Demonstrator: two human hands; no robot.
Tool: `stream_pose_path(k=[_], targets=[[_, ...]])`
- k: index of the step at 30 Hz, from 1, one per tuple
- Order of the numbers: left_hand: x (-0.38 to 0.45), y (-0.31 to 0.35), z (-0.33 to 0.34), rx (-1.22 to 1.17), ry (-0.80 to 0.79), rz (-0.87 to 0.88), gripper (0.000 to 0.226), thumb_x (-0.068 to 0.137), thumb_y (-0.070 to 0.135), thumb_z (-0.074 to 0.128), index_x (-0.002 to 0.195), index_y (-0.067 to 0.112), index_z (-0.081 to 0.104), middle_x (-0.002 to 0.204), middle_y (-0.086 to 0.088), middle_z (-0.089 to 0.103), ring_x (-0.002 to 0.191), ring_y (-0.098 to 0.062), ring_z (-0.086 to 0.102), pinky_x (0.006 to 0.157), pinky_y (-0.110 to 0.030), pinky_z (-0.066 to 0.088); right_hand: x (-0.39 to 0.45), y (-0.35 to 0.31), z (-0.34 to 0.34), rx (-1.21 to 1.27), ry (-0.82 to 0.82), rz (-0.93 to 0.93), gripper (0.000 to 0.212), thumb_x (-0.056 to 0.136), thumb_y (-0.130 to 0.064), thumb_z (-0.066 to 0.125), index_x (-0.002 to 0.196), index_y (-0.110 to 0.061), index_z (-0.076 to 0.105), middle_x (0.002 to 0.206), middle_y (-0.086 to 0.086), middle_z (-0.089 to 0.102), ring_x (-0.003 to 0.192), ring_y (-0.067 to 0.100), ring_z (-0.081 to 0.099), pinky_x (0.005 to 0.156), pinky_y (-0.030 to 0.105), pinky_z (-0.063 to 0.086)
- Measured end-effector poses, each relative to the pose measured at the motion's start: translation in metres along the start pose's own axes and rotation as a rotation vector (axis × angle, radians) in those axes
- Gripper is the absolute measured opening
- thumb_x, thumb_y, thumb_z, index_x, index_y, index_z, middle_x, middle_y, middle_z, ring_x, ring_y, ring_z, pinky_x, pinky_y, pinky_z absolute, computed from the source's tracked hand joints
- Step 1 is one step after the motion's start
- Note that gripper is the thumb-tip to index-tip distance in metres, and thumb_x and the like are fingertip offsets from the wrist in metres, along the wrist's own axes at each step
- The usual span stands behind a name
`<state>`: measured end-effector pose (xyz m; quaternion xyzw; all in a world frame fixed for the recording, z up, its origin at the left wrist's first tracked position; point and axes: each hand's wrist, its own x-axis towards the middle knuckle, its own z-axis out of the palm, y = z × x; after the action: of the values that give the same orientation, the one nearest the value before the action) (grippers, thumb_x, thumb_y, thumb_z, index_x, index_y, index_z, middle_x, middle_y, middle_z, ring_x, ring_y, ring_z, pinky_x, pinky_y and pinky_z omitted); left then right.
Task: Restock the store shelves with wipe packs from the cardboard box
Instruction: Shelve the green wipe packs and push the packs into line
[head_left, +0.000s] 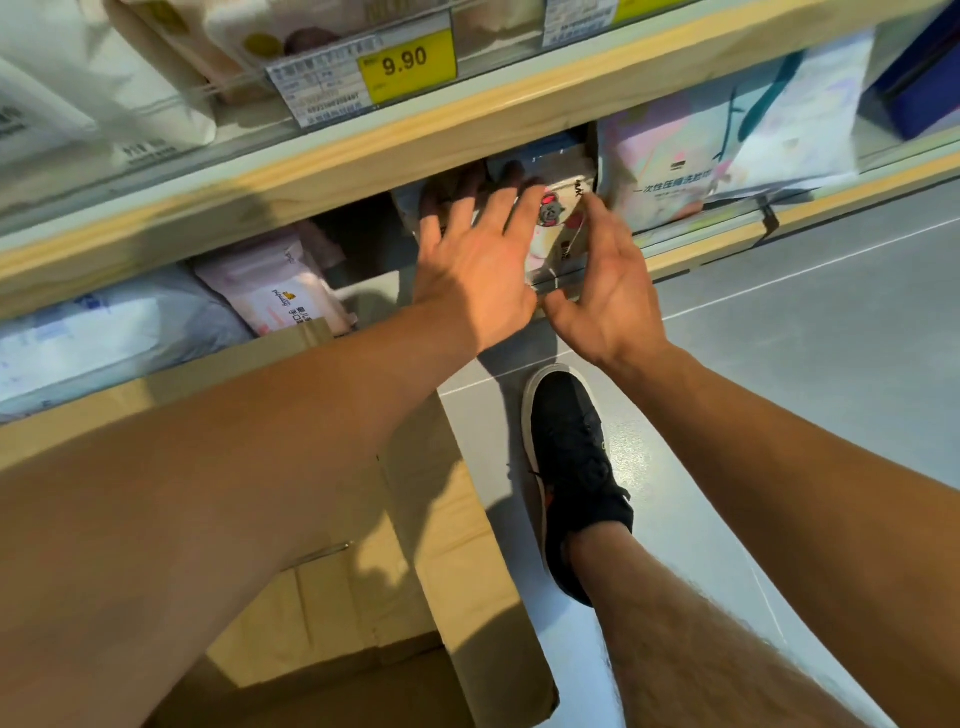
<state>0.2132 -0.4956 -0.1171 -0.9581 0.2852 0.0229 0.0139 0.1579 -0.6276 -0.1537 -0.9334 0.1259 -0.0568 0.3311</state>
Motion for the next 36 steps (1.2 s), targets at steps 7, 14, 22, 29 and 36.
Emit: stream_pose_path(k=[7,14,22,29,36], targets=[[0.005,-0.002,-0.006,-0.082,-0.006,-0.033,0.081,0.082,0.040,0.059,0.149,0.025,0.016,0.146,-0.002,0.034,0.130,-0.032,0.033,0.098,-0.046,0.032,0.004,-0.006,0.002,0.092,-0.003,0.035,0.093,0.069,-0.027,0.066,0.150,-0.009,0.025,0.142,0.010,0.042,0.129,0.025,0.043,0.107,0.031,0.038],[0.000,-0.003,-0.012,-0.031,-0.019,-0.024,0.082,0.083,0.042,0.058,0.150,0.024,0.015,0.150,-0.003,0.030,0.133,-0.033,0.028,0.100,-0.047,0.030,0.003,-0.007,0.002,0.077,-0.023,0.029,0.095,0.070,-0.023,0.071,0.151,-0.010,0.023,0.144,0.008,0.040,0.131,0.023,0.041,0.109,0.030,0.036],[-0.007,-0.015,-0.016,-0.027,-0.017,0.022,0.078,0.083,0.034,0.057,0.150,0.023,0.019,0.148,-0.005,0.033,0.128,-0.034,0.035,0.094,-0.045,0.034,-0.001,-0.008,-0.004,-0.014,-0.036,0.013,0.094,0.073,-0.020,0.070,0.152,-0.010,0.019,0.148,0.009,0.035,0.132,0.029,0.039,0.110,0.037,0.035],[-0.057,-0.035,-0.004,0.076,0.079,0.127,0.075,0.073,0.027,0.064,0.143,0.017,0.036,0.146,-0.008,0.036,0.128,-0.031,0.033,0.105,-0.045,0.027,-0.010,-0.015,-0.004,-0.270,-0.112,-0.168,0.094,0.070,-0.015,0.072,0.151,-0.012,0.024,0.153,0.012,0.024,0.136,0.033,0.031,0.113,0.040,0.033],[-0.051,-0.042,0.014,0.155,-0.142,0.073,0.088,0.083,0.062,0.050,0.151,0.021,0.012,0.160,0.000,-0.001,0.144,-0.028,0.002,0.114,-0.053,0.015,-0.006,-0.017,0.003,-0.331,-0.226,-0.148,0.107,0.070,-0.019,0.073,0.154,-0.013,0.007,0.159,0.014,0.005,0.144,0.035,0.013,0.118,0.039,0.020]])
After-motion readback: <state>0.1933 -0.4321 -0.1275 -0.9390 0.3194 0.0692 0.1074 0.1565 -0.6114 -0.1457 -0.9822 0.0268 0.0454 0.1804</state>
